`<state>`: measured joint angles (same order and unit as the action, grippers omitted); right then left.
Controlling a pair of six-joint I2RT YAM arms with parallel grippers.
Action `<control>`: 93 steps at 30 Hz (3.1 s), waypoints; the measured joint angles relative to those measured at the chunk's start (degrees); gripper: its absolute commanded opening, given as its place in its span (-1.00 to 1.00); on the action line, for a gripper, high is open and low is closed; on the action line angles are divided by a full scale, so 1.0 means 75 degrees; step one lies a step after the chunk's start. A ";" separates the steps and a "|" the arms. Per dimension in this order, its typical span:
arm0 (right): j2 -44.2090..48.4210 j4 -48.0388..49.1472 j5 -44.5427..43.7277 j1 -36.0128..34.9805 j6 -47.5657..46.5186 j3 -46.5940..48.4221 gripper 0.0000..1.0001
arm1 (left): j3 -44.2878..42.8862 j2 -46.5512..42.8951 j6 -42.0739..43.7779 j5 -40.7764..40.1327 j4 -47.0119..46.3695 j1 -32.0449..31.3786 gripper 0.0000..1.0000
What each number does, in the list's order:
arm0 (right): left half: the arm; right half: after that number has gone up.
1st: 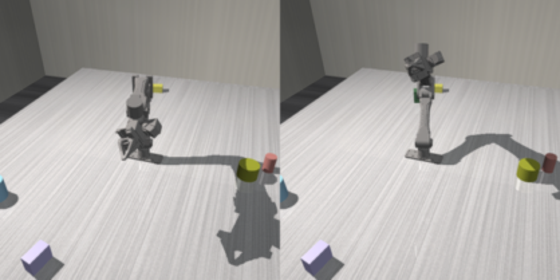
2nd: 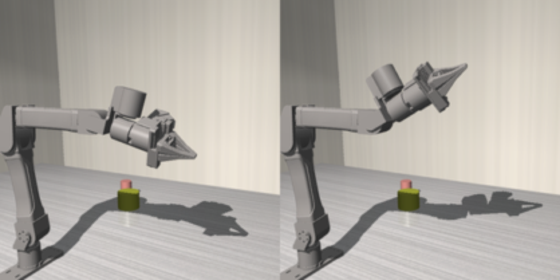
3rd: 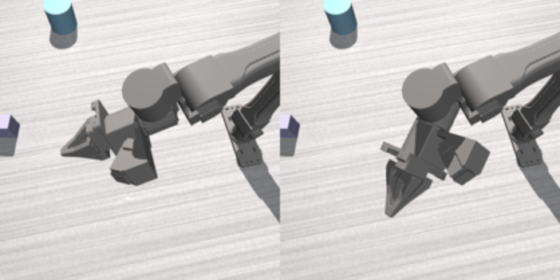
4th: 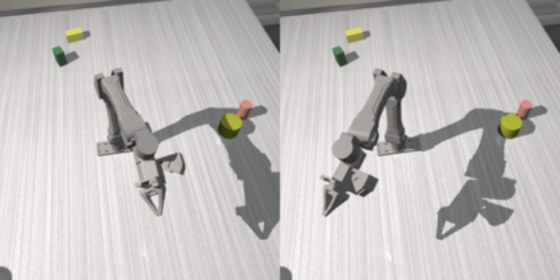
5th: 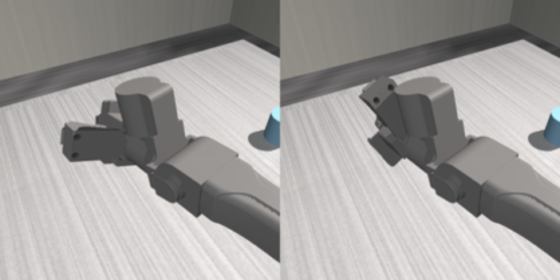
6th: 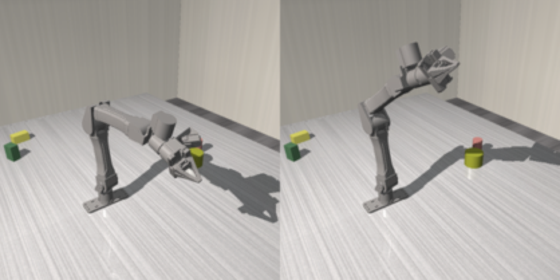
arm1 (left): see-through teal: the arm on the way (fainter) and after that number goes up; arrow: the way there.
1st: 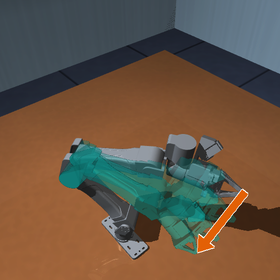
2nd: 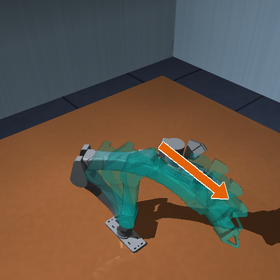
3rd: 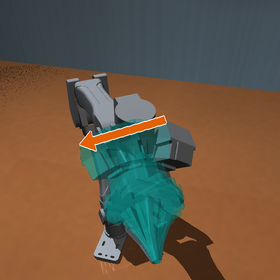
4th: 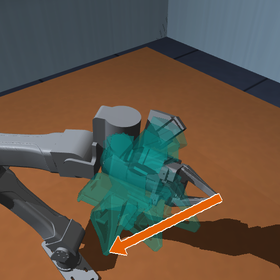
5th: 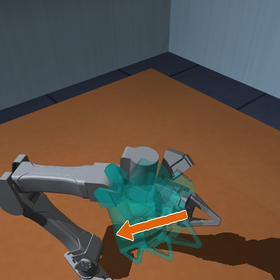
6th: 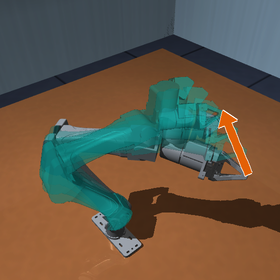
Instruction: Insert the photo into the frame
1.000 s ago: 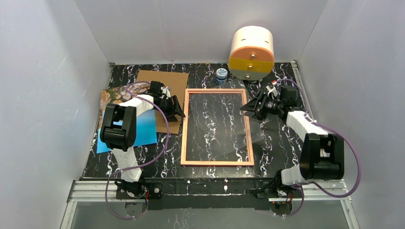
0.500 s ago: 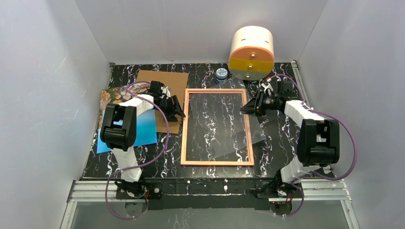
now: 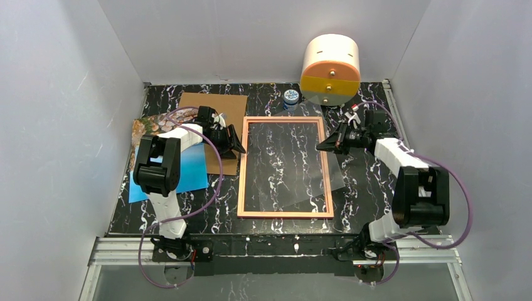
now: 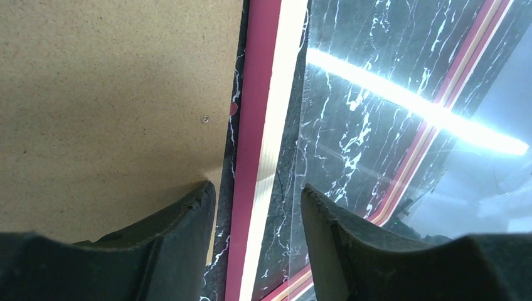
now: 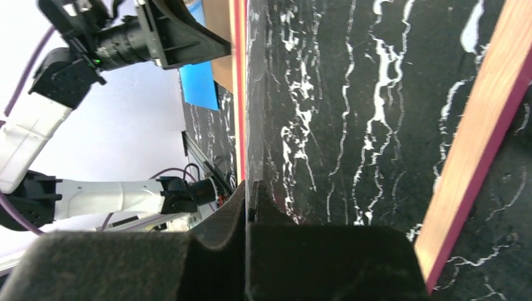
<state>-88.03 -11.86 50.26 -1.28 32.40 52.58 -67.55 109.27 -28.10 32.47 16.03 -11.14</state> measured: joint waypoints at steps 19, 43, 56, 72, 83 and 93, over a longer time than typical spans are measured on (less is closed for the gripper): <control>0.1947 0.2194 -0.0335 -0.1134 0.2719 -0.1370 -0.97 | 0.0067 0.0149 -0.0003 0.0047 -0.0090 0.0006 -0.48; 0.2177 0.3089 -0.0801 -0.1536 0.2707 -0.1635 -0.97 | 0.0085 0.0268 -0.0128 0.0160 -0.0117 0.0020 -0.52; 0.2043 0.2975 -0.1125 -0.1591 0.2454 -0.1635 -0.97 | 0.0082 0.0277 -0.0143 0.0154 -0.0111 0.0026 -0.52; 0.2017 0.2923 -0.1346 -0.1594 0.2314 -0.1821 -0.97 | 0.0023 0.0364 -0.0149 0.0256 -0.0076 0.0050 -0.52; 0.2025 0.2897 -0.1620 -0.1594 0.2256 -0.1990 -0.97 | 0.0006 0.0379 -0.0149 0.0262 -0.0052 0.0052 -0.52; 0.2159 0.2667 -0.1766 -0.1597 0.2162 -0.1999 -0.97 | 0.0006 0.0391 -0.0149 0.0277 -0.0050 0.0055 -0.52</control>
<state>-71.83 8.14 37.01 -13.26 48.62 37.58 -67.51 112.20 -29.21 34.54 15.66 -10.72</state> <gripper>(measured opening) 0.033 0.243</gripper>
